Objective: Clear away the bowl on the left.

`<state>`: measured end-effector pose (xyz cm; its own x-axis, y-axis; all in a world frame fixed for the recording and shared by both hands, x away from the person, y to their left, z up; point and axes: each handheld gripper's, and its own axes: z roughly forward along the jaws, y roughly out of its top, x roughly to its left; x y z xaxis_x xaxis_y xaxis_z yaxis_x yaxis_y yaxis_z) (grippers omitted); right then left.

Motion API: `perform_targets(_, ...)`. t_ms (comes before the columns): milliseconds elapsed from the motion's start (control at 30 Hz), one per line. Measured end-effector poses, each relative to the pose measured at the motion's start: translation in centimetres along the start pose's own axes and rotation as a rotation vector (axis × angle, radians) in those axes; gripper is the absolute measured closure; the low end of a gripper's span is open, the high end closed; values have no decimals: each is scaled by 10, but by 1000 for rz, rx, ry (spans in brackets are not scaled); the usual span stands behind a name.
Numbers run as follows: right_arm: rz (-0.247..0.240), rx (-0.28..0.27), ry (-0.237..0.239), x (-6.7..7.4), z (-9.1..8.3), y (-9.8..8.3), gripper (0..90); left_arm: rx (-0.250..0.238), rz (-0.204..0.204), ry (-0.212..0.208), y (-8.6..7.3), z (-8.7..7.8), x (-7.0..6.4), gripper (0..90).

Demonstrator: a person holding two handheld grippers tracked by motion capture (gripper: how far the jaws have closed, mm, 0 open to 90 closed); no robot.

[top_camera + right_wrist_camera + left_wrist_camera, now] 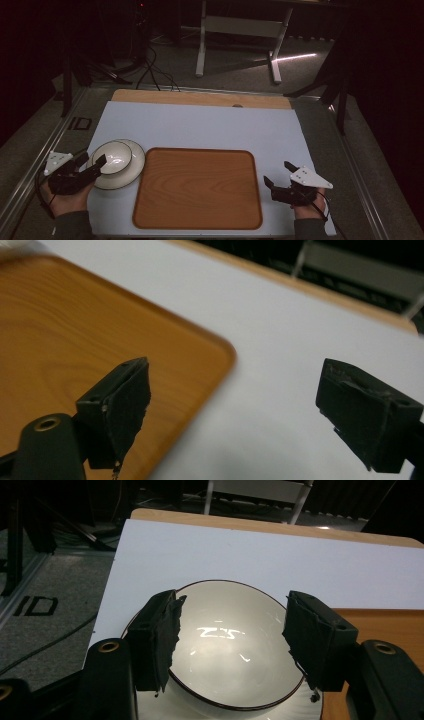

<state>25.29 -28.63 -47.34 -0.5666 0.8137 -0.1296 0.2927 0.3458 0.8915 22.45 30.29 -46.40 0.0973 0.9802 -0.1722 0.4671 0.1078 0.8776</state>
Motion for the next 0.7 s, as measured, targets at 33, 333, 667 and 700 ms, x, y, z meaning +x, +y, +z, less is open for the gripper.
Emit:
perform_targets(33,0,0,0,0,0,0,137,2,1,1,0,1,0,392)
perform_targets(333,21,-27,-20,-3,-1,2,135,14,32,26,2,6,-2,391)
perform_targets(667,21,-21,-45,-5,0,2,133,68,18,33,2,18,0,375)
perform_targets(700,22,-20,-45,-5,1,2,133,72,18,34,2,19,0,380)
